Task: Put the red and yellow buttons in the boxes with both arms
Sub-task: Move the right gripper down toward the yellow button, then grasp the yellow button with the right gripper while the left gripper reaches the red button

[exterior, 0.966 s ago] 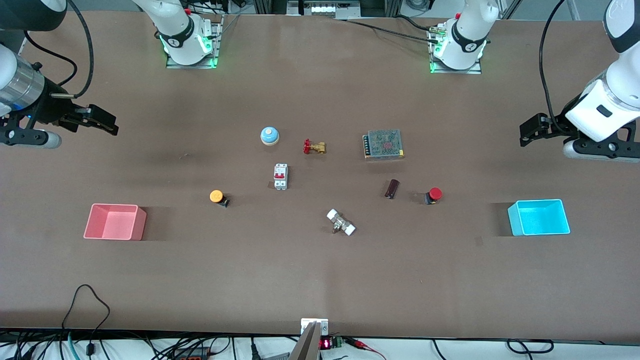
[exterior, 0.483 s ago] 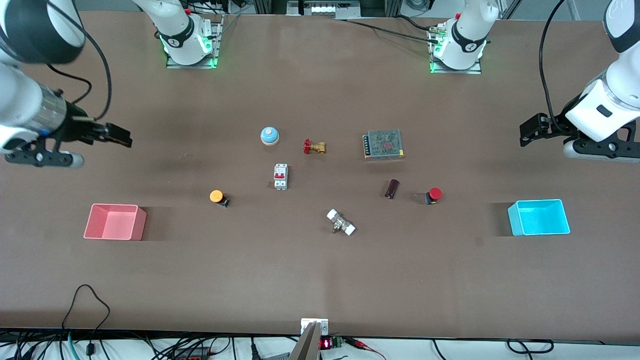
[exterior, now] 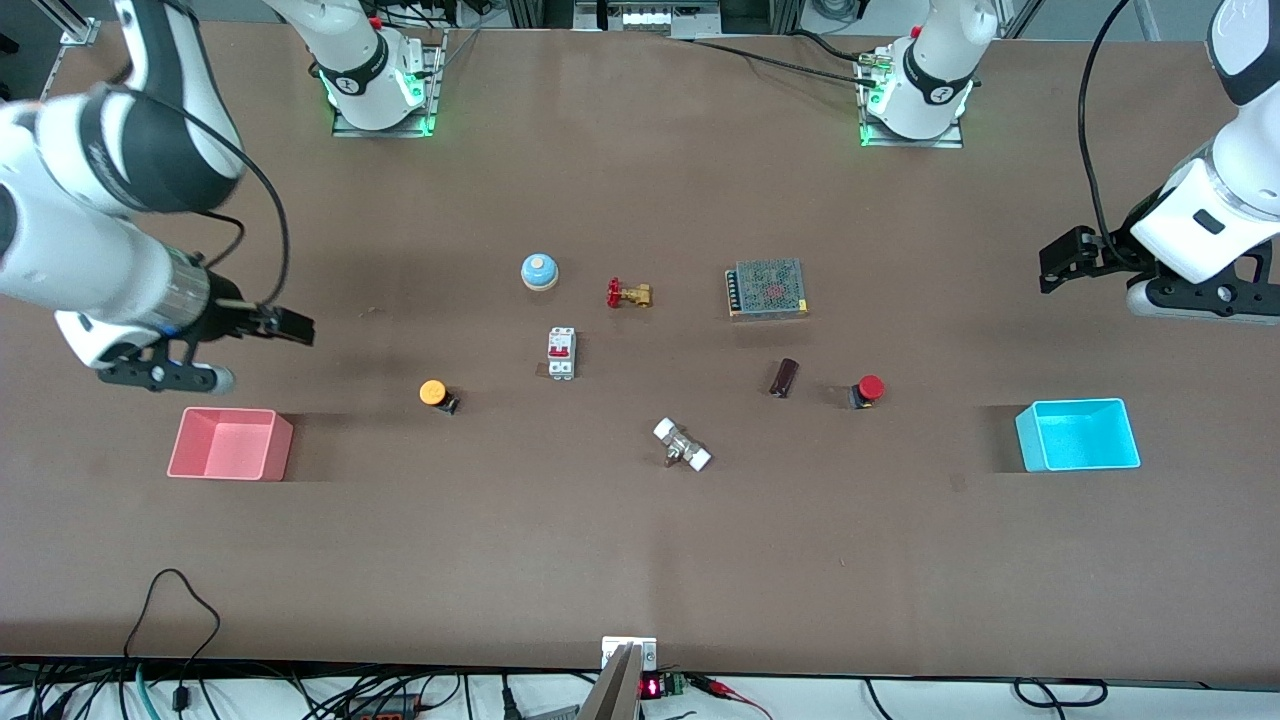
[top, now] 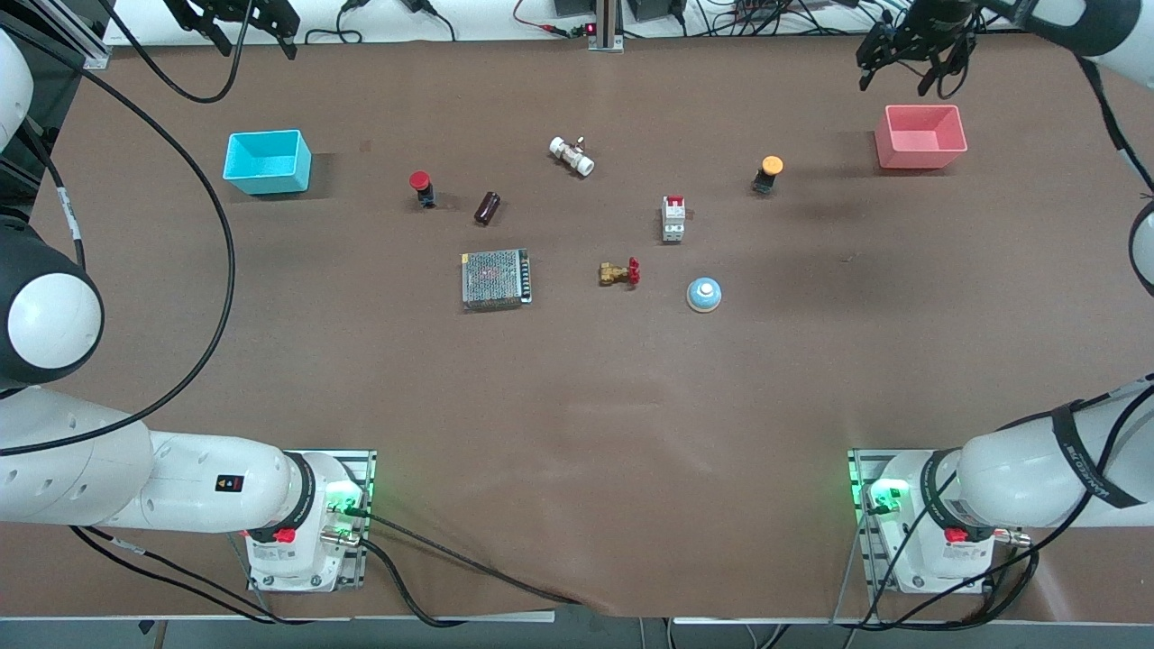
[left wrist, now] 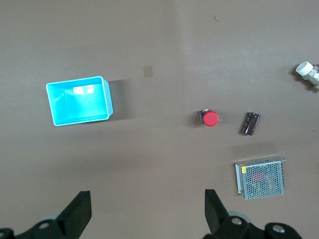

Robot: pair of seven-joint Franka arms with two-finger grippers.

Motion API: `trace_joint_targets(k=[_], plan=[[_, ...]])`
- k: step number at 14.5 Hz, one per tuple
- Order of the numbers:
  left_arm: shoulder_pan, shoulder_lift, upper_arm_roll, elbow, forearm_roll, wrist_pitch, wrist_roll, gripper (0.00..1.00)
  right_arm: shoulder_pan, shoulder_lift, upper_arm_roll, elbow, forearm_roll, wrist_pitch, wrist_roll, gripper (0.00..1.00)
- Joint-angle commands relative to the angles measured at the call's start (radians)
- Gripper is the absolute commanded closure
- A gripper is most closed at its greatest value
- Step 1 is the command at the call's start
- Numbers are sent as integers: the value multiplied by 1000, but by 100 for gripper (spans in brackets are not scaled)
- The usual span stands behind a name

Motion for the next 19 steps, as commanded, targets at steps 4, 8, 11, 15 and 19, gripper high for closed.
trace_joint_targets(k=[4, 8, 11, 15, 19], plan=[[0, 9, -2, 27, -20, -24, -12, 0, 93, 79, 2, -51, -4, 175, 97, 0], [-7, 9, -4, 27, -20, -25, -42, 0, 118, 95, 3, -157, -12, 331, 143, 0], [-13, 10, -6, 27, -20, -25, -65, 0, 132, 101, 3, -221, -13, 428, 164, 0], [-27, 42, -13, 29, -12, -27, -59, 0, 178, 156, 3, -223, -35, 488, 223, 0], [-53, 105, -24, 26, -21, -45, -59, 0, 178, 206, 3, -212, -44, 560, 220, 0]])
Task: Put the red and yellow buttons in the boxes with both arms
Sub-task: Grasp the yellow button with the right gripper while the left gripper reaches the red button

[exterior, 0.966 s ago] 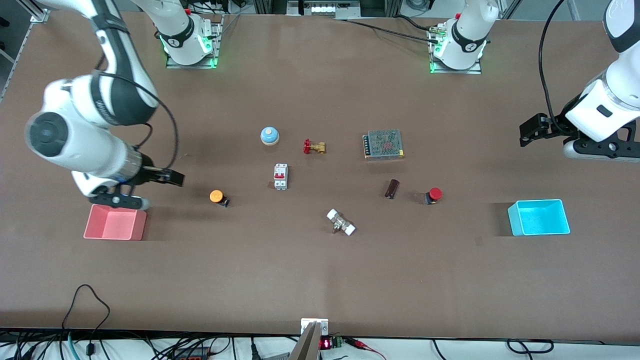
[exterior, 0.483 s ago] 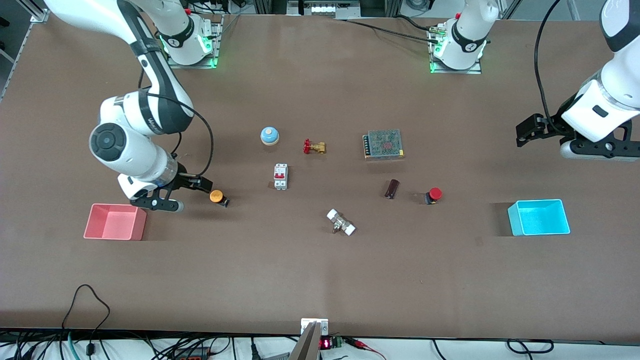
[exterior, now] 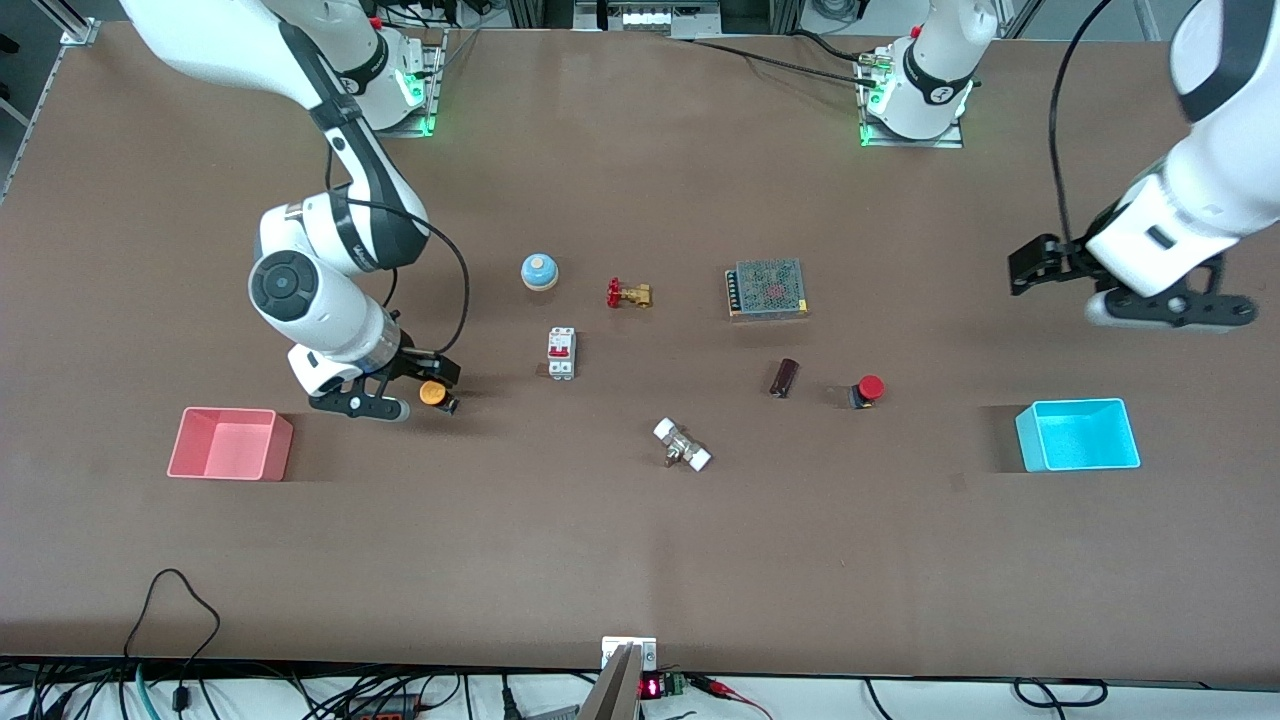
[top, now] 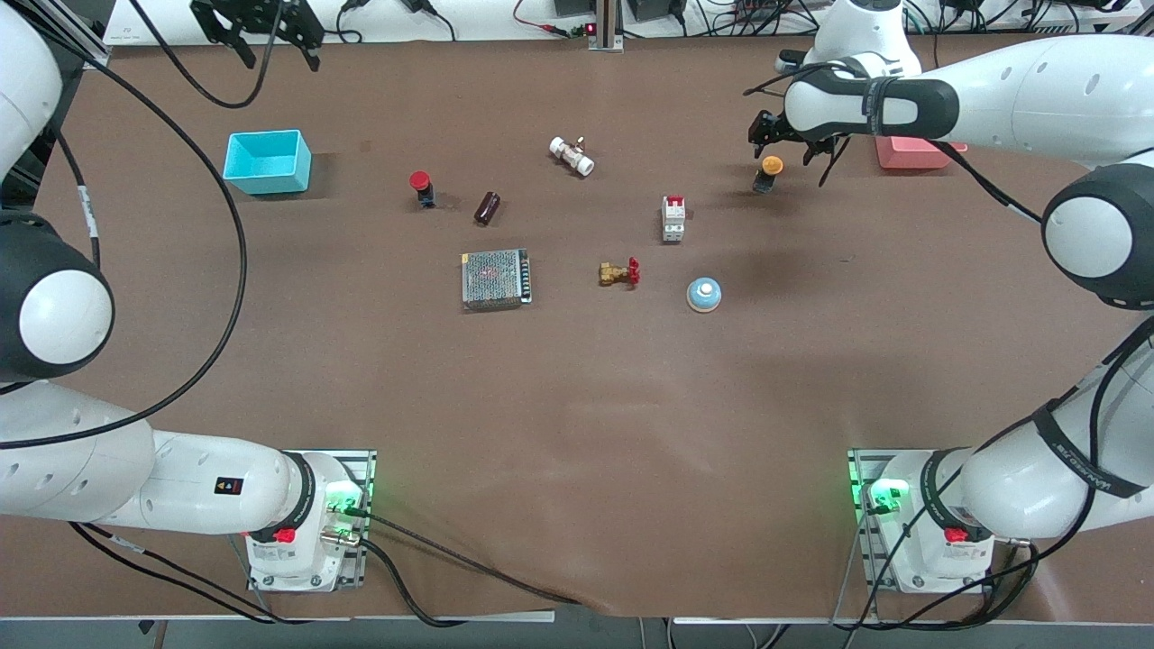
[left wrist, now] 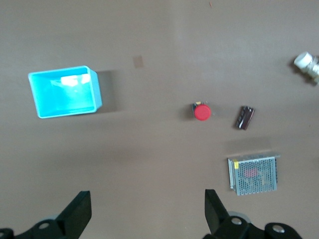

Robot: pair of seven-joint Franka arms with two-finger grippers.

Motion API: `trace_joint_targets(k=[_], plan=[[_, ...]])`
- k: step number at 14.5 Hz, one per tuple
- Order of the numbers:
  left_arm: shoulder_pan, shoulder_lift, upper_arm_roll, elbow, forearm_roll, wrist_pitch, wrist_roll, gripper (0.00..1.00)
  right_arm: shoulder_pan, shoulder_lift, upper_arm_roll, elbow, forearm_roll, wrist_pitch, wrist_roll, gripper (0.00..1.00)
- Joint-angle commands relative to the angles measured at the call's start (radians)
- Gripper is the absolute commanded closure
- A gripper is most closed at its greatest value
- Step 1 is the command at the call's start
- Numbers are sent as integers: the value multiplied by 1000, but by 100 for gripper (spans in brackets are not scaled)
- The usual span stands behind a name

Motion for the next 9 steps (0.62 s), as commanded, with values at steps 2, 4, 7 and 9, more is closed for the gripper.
trace_joint_targets(k=[2, 4, 7, 9], plan=[[-29, 128, -19, 26, -30, -4, -12, 0, -1, 39, 0, 11, -17, 44, 18, 0], [-37, 194, -19, 14, -69, 77, -38, 0, -6, 53, 0, 14, -11, 54, 26, 0], [-84, 319, -18, 8, -63, 247, -174, 0, -1, 74, 0, 39, -17, 51, 110, 0], [-110, 402, -15, -6, -55, 367, -265, 0, 2, 90, 0, 39, -17, 53, 115, 0]])
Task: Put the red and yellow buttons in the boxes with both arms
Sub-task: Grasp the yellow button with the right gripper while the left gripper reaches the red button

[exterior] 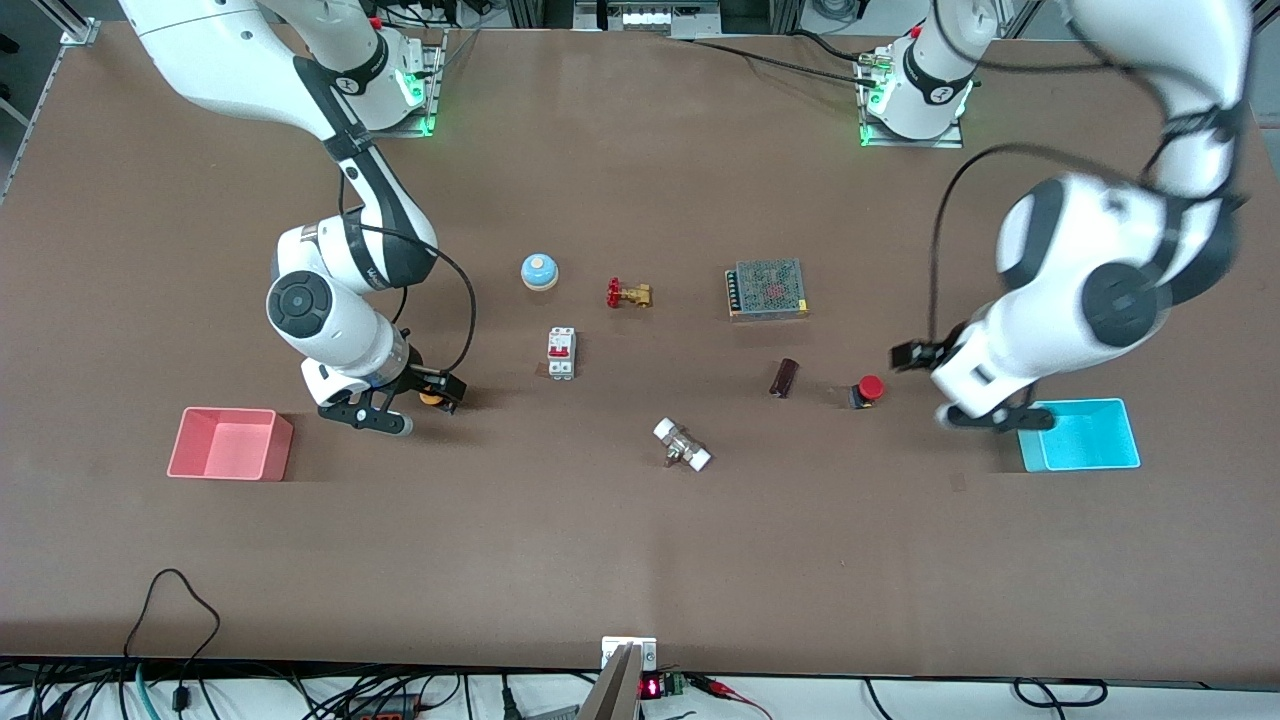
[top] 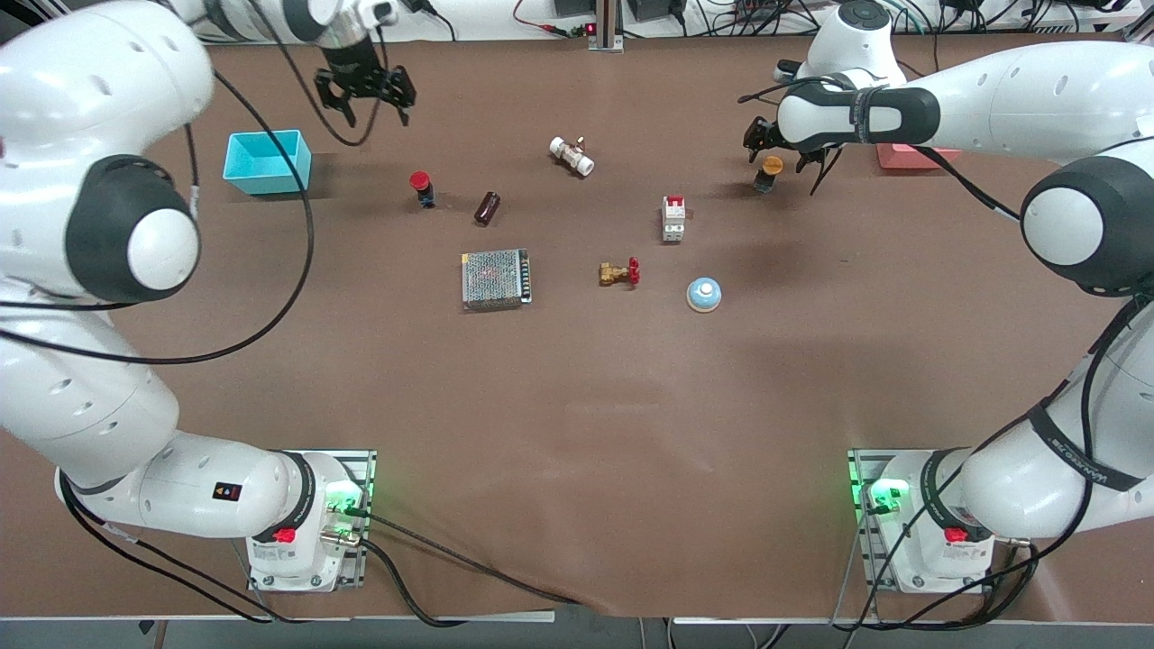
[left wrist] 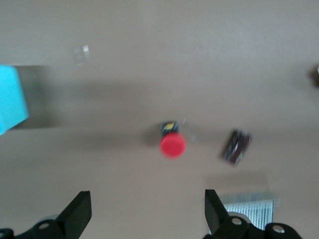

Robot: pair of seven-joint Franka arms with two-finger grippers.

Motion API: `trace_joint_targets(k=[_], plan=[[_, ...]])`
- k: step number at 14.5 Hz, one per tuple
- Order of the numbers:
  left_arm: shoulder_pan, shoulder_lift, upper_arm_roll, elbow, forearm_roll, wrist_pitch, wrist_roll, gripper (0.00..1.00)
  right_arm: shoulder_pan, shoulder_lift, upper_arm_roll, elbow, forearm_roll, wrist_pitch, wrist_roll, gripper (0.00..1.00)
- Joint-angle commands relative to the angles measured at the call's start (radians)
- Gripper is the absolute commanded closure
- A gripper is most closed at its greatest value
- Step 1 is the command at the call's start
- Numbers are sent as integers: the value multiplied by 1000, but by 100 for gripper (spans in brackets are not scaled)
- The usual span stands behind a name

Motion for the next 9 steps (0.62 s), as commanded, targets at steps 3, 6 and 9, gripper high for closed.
trace_joint_targets(k=[3, 6, 9], plan=[[-43, 110, 7, -49, -5, 224, -97, 0, 5, 39, 3, 21, -18, 3, 37, 0], [-48, 108, 7, -109, 76, 299, -98, 0, 7, 51, 3, 21, -53, 3, 38, 3], [-49, 108, 6, -141, 92, 305, -121, 0, 7, 54, 3, 21, -58, 5, 35, 24]])
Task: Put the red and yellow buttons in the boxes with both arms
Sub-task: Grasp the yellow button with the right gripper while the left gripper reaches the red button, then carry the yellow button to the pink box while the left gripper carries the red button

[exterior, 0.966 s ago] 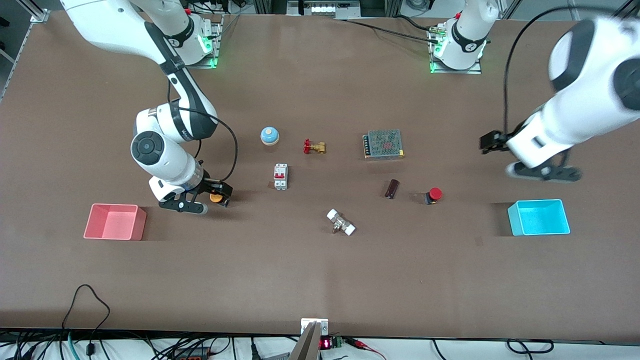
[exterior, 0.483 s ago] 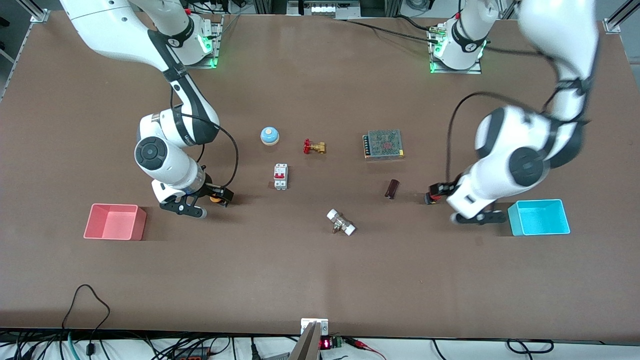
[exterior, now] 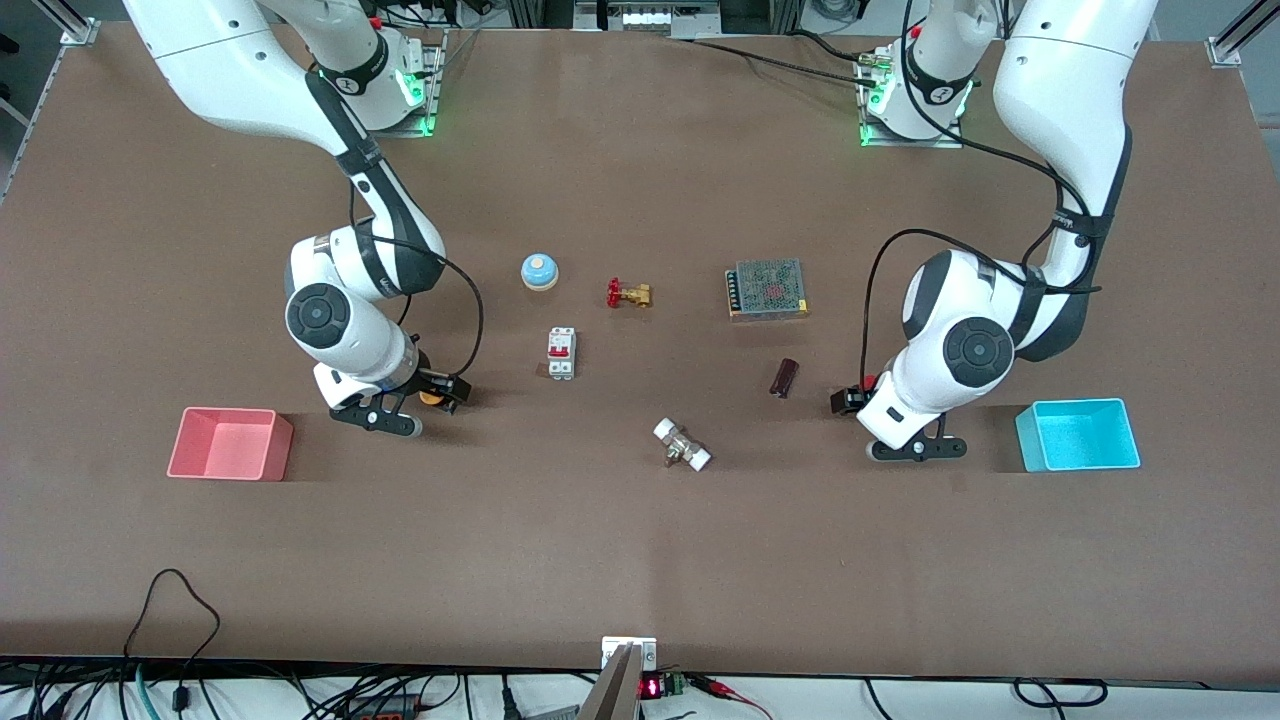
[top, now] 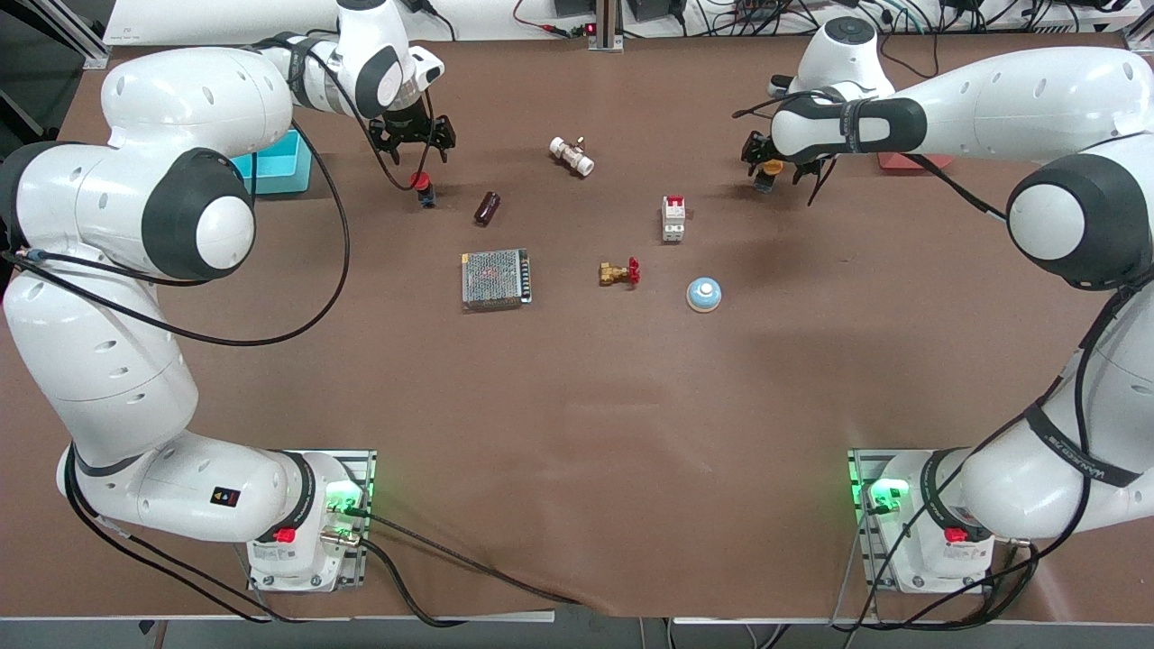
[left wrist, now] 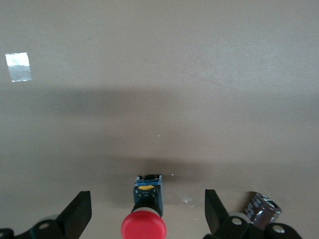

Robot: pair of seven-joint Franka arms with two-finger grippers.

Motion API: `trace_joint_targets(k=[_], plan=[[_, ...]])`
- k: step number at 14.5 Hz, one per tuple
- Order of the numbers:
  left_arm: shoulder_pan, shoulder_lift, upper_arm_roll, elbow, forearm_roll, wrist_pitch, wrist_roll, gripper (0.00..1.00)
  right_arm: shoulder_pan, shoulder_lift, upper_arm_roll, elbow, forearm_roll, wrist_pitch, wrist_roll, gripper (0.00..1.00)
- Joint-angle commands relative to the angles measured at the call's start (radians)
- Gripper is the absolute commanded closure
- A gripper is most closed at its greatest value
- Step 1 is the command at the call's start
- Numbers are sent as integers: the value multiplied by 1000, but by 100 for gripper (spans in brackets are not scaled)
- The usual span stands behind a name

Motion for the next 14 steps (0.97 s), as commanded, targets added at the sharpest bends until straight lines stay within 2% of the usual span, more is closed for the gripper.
trace_joint_targets(k=[1, 2, 4, 6, 9, 12, 14], plan=[[-7, -35, 3, -79, 24, 26, -32, 0, 3, 8, 3, 17, -18, 3, 21, 28], [-7, -41, 2, -106, 25, 49, -55, 0, 3, 8, 3, 17, -18, 3, 19, 31], [-38, -47, 3, -158, 24, 115, -78, 0, 1, 8, 3, 17, -18, 3, 19, 44], [-43, -42, 3, -179, 25, 164, -104, 0, 1, 8, 3, 17, -18, 3, 19, 59], [-39, -42, 5, -192, 30, 180, -101, 0, 0, 8, 3, 17, -18, 3, 18, 74], [-38, -45, 7, -194, 30, 177, -95, 0, -8, -7, 3, 38, -15, -13, -7, 77], [-35, -39, 11, -195, 30, 181, -94, 0, -26, -60, 1, 56, -9, -98, -71, 77]])
